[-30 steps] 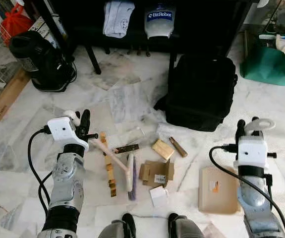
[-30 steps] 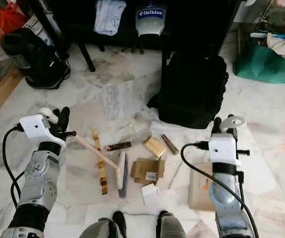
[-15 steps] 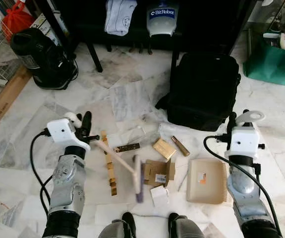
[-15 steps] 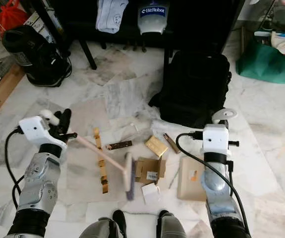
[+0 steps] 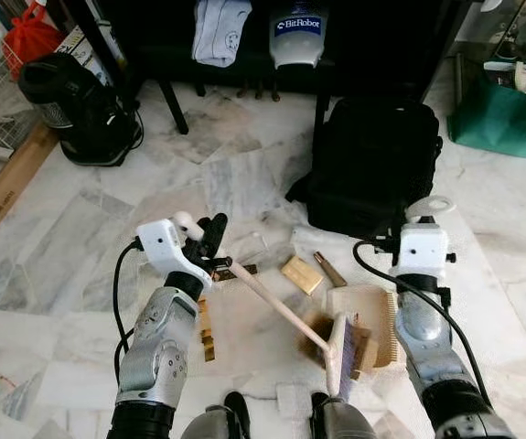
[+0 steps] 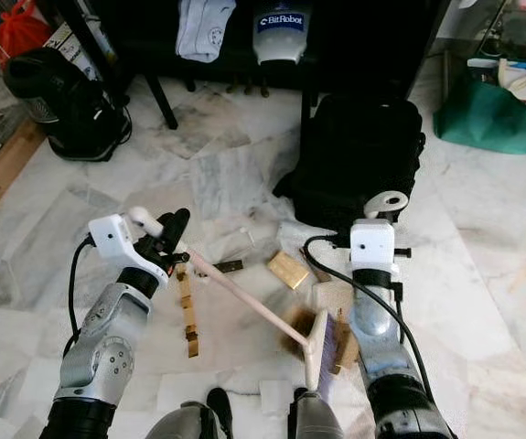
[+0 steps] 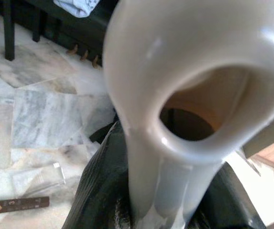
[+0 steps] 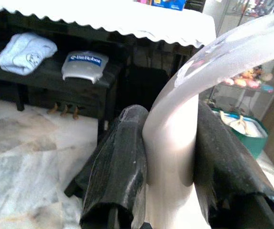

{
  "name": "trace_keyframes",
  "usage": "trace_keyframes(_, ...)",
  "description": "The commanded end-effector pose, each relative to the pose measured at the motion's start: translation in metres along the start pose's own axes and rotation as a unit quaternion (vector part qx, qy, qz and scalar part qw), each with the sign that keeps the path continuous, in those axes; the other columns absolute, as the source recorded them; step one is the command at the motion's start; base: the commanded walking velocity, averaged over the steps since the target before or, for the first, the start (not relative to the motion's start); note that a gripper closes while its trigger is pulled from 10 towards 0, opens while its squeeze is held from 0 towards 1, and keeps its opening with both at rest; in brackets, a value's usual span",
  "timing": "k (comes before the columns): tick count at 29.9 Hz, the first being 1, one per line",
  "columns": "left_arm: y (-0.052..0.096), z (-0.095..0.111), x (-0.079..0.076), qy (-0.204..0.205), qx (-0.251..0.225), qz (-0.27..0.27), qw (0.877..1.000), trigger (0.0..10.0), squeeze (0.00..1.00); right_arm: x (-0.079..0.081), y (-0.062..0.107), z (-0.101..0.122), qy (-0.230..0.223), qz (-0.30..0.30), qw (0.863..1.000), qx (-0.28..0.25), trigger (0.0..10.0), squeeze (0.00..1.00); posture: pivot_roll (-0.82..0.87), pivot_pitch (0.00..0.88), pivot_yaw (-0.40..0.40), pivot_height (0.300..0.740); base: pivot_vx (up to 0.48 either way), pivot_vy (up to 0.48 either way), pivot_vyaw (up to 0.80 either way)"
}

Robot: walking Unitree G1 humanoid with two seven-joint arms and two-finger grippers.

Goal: Sweep floor

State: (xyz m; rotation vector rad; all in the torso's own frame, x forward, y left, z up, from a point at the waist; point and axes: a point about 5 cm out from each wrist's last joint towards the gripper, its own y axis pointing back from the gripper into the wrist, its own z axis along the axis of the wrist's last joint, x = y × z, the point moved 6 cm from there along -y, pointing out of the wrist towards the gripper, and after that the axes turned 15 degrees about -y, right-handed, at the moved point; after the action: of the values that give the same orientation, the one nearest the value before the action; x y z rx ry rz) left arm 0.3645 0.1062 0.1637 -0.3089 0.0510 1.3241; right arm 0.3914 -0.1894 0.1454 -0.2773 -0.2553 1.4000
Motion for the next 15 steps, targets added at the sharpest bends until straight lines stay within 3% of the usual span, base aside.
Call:
trace_keyframes(1, 0.002, 0.005, -0.006, 0.022, -0.001, -0.005, 1.000, 10.0, 0.00, 0.015, 0.006, -0.015, -0.037, 0.005, 0.999, 0.032, 10.0, 0.00, 0.03, 0.268, 0.113, 0.740, 0.000, 0.000, 0.00)
trace_keyframes(3, 0.001, 0.005, -0.007, 0.022, 0.002, -0.008, 1.000, 10.0, 0.00, 0.017, 0.004, -0.014, -0.042, 0.005, 0.999, 0.031, 10.0, 0.00, 0.03, 0.263, 0.114, 0.740, 0.000, 0.000, 0.00)
trace_keyframes(4, -0.002, 0.012, -0.016, 0.046, -0.006, -0.013, 0.999, 10.0, 0.00, 0.031, -0.004, -0.008, -0.071, 0.024, 0.997, 0.027, 10.0, 0.00, 0.04, 0.248, 0.114, 0.740, 0.000, 0.000, 0.00)
trace_keyframes(5, -0.002, 0.012, -0.016, 0.046, -0.006, -0.013, 0.999, 10.0, 0.00, 0.031, -0.004, -0.008, -0.071, 0.024, 0.997, 0.027, 10.0, 0.00, 0.04, 0.248, 0.114, 0.740, 0.000, 0.000, 0.00)
trace_keyframes(7, -0.006, 0.021, -0.025, 0.074, -0.019, -0.019, 0.997, 10.0, 0.00, 0.049, -0.009, -0.001, -0.078, 0.057, 0.995, 0.019, 10.0, 0.00, 0.04, 0.238, 0.114, 0.740, 0.000, 0.000, 0.00)
trace_keyframes(11, -0.011, 0.038, -0.031, 0.090, -0.043, -0.028, 0.995, 10.0, 0.00, 0.048, -0.013, 0.000, -0.075, 0.057, 0.995, 0.020, 10.0, 0.00, 0.04, 0.209, 0.111, 0.740, 0.000, 0.000, 0.00)
trace_keyframes(15, -0.011, 0.057, -0.022, 0.114, -0.064, -0.020, 0.991, 10.0, 0.00, 0.047, -0.011, -0.006, -0.070, 0.060, 0.995, 0.027, 10.0, 0.00, 0.05, 0.196, 0.110, 0.740, 0.000, 0.000, 0.00)
